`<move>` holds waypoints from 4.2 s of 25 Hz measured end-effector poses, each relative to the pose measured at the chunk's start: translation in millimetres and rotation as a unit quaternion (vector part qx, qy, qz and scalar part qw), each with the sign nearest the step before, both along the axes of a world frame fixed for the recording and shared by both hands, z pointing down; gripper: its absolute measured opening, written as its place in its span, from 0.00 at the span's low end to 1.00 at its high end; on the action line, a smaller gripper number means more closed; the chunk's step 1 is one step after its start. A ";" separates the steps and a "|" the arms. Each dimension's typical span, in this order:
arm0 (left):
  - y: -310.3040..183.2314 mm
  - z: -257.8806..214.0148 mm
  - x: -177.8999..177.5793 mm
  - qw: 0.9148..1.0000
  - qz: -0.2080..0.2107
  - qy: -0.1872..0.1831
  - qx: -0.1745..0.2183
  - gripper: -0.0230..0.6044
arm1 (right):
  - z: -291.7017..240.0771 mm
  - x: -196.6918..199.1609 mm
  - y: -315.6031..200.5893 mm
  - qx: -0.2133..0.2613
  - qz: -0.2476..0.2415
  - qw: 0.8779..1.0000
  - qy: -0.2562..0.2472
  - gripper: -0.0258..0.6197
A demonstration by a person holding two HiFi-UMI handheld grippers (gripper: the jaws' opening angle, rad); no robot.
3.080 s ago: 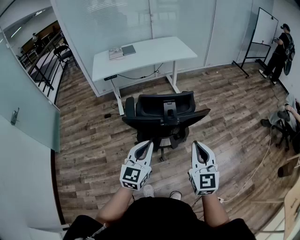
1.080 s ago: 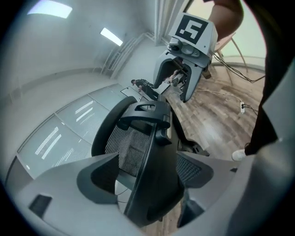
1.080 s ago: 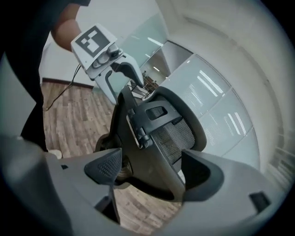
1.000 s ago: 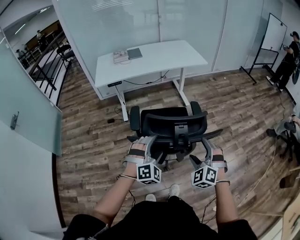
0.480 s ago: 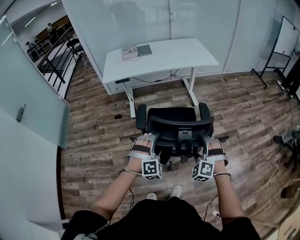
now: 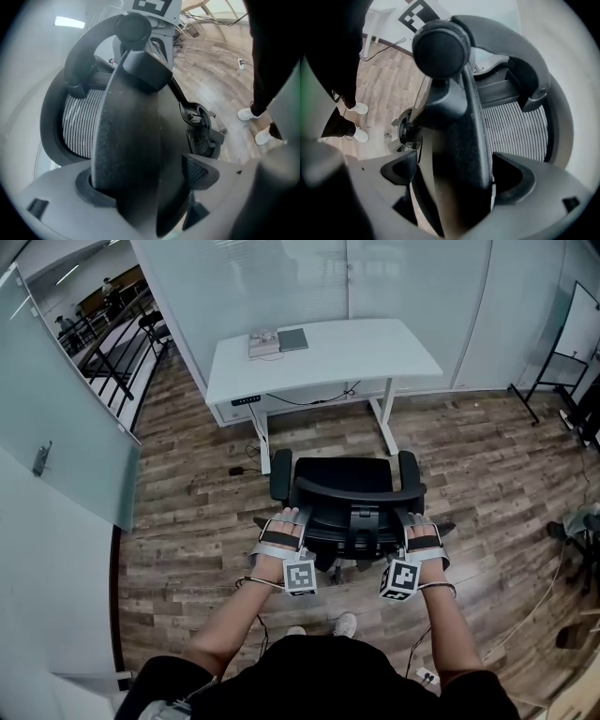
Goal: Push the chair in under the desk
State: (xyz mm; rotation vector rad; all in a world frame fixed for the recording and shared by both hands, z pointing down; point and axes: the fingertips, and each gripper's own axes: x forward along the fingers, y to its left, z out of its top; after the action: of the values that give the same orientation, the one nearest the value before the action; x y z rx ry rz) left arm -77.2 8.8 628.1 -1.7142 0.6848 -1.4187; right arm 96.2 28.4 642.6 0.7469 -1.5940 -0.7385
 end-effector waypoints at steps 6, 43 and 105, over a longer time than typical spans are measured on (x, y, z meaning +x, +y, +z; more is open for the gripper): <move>-1.9 -3.8 1.1 1.000 -0.012 0.028 0.000 0.72 | -3.1 -1.2 -3.9 0.021 -0.013 0.999 0.027 0.76; -116.3 0.2 -25.7 0.999 -0.037 0.005 0.029 0.72 | 9.6 -18.6 -115.9 0.011 -0.039 0.998 0.051 0.72; -364.9 1.5 -1.8 0.997 -0.065 0.039 0.009 0.71 | 8.0 -1.9 -392.2 0.025 -0.011 1.000 -0.013 0.72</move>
State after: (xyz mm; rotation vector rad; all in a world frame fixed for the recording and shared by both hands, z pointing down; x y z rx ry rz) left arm -79.0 -356.0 629.7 -1.7453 0.8639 -1.4335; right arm 94.2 -363.9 650.6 0.7796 -1.6133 -0.7896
